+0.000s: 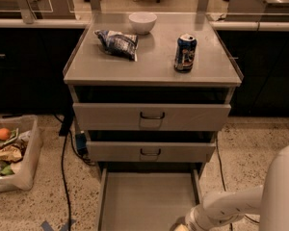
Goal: Close bottom drawer
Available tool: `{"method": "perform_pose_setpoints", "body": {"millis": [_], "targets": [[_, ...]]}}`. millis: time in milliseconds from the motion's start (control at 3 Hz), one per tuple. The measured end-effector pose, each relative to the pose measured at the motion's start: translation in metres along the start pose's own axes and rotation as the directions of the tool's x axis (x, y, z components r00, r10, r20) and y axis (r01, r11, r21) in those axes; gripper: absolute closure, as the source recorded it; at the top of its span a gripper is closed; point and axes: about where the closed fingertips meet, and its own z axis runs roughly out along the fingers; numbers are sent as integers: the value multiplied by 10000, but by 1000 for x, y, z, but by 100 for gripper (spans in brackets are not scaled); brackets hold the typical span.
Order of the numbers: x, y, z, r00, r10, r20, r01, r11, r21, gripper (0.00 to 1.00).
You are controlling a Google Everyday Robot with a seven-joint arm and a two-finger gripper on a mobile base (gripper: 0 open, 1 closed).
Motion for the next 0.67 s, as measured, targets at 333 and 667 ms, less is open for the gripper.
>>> {"method": "perform_pose_setpoints", "body": {"millis": [333,667], "targets": [[7,-4,26,9994,-330,-119,321,9970,-704,0],[1,-27,83,9998,-162,72,168,9944,-1043,0]]}}
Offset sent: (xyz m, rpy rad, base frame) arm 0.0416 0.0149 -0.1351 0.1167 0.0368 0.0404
